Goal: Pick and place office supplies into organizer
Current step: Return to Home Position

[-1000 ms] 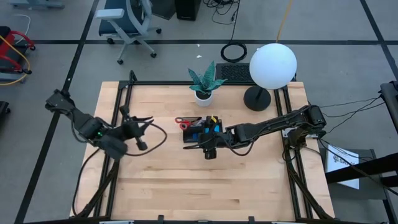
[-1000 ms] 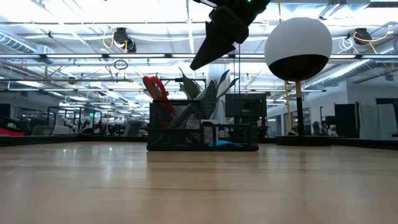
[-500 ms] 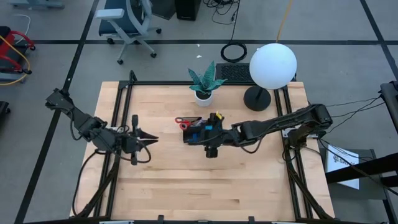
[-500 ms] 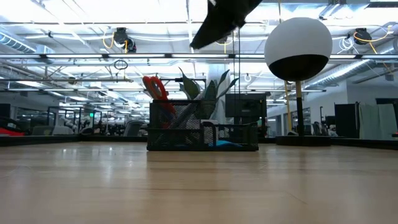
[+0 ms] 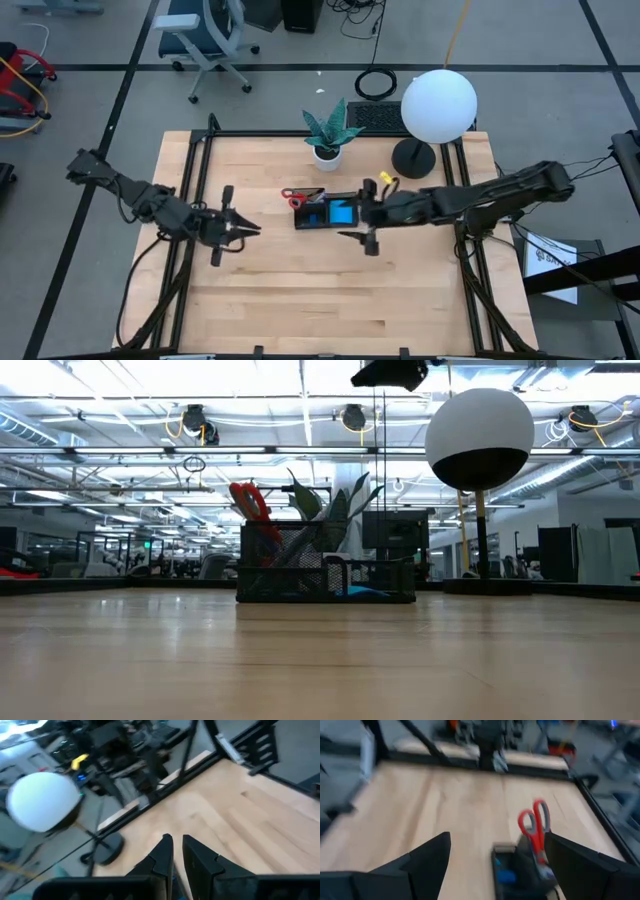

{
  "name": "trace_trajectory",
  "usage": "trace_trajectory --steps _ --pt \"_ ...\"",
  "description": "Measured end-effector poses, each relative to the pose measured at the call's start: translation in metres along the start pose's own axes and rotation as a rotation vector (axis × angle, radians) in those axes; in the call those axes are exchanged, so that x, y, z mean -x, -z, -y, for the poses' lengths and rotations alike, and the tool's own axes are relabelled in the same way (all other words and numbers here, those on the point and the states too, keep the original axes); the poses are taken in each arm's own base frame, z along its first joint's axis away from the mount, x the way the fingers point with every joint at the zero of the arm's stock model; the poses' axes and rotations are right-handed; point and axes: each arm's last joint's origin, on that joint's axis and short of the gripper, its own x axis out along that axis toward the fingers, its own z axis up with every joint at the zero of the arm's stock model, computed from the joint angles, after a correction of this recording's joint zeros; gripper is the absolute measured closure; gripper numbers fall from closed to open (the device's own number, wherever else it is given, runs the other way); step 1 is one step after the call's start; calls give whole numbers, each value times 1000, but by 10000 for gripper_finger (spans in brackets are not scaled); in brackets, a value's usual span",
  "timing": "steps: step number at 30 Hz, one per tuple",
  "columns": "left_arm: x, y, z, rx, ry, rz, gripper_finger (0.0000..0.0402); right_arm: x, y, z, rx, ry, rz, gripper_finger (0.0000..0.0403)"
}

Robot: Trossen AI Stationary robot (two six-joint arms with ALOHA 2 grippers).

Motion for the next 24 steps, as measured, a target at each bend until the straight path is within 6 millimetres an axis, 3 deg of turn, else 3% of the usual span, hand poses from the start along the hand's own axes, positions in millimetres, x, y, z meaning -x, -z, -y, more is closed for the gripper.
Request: trace_trajectory --steps 5,9,13,18,24 --pt "-9 5 -13 46 -27 -5 350 19 21 16 -50 -103 182 93" --pt "-22 12 -24 94 -93 -57 350 29 34 28 -74 -68 225 94" --pt "-34 22 -34 127 -108 -81 350 27 44 36 -87 -35 194 94" --pt "-44 43 -46 178 -163 23 350 24 48 42 -89 -87 198 94" --pt "-45 63 -57 262 -281 -59 350 25 47 43 -91 -96 218 94"
